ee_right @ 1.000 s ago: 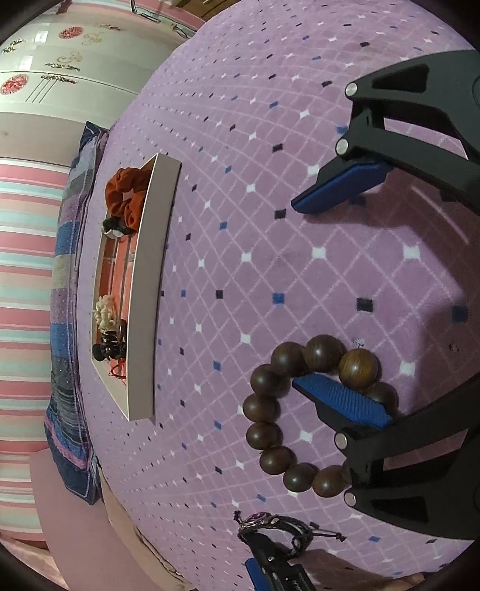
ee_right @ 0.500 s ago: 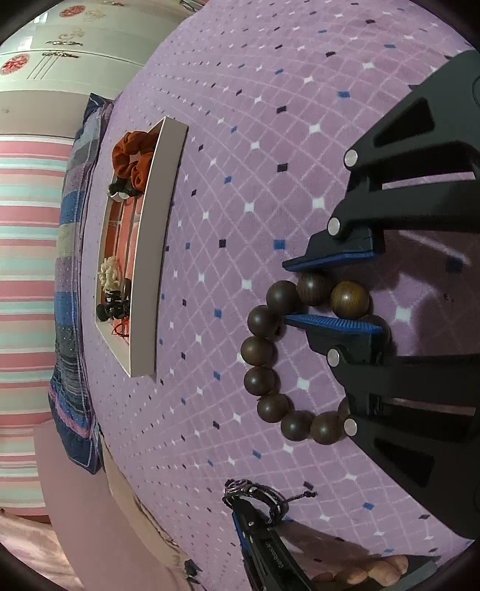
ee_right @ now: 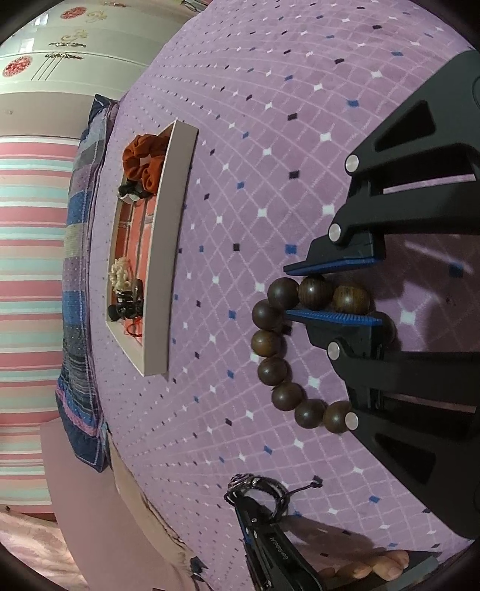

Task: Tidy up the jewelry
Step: 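Grasp the black braided leather bracelet with the left tool while the right tool grasps the wooden bead bracelet, then carry the leather bracelet and bead bracelet over the tray with both tools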

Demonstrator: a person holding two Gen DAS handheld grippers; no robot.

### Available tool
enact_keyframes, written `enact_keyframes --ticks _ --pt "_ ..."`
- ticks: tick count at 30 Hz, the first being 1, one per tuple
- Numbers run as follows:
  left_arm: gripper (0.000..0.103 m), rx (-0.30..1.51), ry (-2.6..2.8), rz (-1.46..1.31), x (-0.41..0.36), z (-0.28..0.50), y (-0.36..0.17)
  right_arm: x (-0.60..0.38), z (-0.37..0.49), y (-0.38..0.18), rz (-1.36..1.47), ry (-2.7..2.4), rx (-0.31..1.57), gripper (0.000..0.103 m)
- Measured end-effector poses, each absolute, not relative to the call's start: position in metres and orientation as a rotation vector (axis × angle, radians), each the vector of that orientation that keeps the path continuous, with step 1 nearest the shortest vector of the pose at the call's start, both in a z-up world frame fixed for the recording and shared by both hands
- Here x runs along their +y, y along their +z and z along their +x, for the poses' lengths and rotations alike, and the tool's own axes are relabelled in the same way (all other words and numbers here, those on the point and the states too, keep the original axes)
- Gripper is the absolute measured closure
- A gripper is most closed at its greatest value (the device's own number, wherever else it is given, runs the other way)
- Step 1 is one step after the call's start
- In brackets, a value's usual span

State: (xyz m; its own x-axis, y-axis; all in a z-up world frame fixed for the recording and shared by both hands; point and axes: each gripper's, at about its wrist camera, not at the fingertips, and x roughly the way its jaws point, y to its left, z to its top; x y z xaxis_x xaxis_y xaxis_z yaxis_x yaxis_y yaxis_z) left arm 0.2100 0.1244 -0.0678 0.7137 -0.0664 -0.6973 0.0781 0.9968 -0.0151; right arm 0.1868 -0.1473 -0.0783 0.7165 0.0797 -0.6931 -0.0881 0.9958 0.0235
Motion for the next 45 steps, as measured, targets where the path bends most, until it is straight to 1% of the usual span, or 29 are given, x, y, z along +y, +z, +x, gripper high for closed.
enact_keyframes --ticks 11,22,30,37,41,45 --pt "0.097 0.713 -0.109 -0.023 0.106 0.219 -0.041 -0.176 0.197 -0.061 0.03 0.1 0.717 0.084" --pt "0.097 0.661 -0.154 -0.072 0.054 0.25 0.001 -0.222 0.232 -0.028 0.102 0.082 0.667 0.084" --pt "0.097 0.66 -0.17 -0.031 0.017 0.299 0.021 -0.246 0.266 0.015 0.06 0.064 0.589 0.084" --pt "0.097 0.683 -0.184 -0.035 -0.004 0.347 0.023 -0.263 0.308 0.04 0.048 0.055 0.548 0.084" --pt "0.097 0.689 -0.183 -0.019 -0.012 0.371 0.018 -0.266 0.342 0.036 0.055 0.06 0.552 0.084" --pt "0.097 0.708 -0.191 -0.004 -0.023 0.396 0.004 -0.268 0.376 0.012 0.05 0.057 0.592 0.084"
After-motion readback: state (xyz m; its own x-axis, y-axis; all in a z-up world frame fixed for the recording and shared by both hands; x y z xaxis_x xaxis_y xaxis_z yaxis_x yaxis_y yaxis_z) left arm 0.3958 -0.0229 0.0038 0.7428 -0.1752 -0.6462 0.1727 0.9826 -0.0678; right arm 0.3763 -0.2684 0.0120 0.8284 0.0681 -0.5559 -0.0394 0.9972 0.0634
